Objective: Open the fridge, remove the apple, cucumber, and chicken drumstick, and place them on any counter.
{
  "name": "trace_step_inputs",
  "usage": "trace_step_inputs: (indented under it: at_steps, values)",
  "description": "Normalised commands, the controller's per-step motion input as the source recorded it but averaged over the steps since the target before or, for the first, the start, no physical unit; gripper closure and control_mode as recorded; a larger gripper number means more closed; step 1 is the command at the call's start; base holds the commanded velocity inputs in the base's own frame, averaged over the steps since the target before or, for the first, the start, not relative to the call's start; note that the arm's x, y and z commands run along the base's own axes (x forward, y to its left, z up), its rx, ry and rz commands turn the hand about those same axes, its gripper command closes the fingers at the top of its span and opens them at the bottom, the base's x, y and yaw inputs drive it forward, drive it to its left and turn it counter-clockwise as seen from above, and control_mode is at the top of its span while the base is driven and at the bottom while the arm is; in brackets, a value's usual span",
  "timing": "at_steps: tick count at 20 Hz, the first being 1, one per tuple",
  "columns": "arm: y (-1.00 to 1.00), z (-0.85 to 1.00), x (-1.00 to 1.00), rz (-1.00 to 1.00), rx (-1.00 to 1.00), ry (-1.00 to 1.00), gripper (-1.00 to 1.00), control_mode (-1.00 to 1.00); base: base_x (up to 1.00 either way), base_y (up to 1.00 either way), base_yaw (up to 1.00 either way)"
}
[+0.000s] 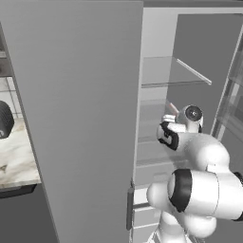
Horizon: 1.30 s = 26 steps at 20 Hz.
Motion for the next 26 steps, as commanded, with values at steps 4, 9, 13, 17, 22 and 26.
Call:
trace_step_inputs:
  at_steps: [4,9,13,17,22,26]
  values:
    - [0.52,0.71,-0.94,0.00,0.00,0.35,1.00,-1.00,0.00,0.00,0.00]
    - [0.63,0.66,-1.00,0.03,0.00,0.32,1.00,-1.00,0.00,0.00,0.00]
    - [0.25,0.52,-1.00,0.01,0.00,0.17,1.00,-1.00,0.00,0.00,0.00]
    - [0.18,0.44,-1.00,0.02,0.00,0.03,1.00,-1.00,0.00,0.00,0.00]
    - [0.21,0.65,-0.61,0.06,0.00,-0.04,1.00,-1.00,0.00,0.00,0.00]
    - [0.19,0.95,-0.37,0.07,0.00,-0.01,1.00,-1.00,0.00,0.00,0.00]
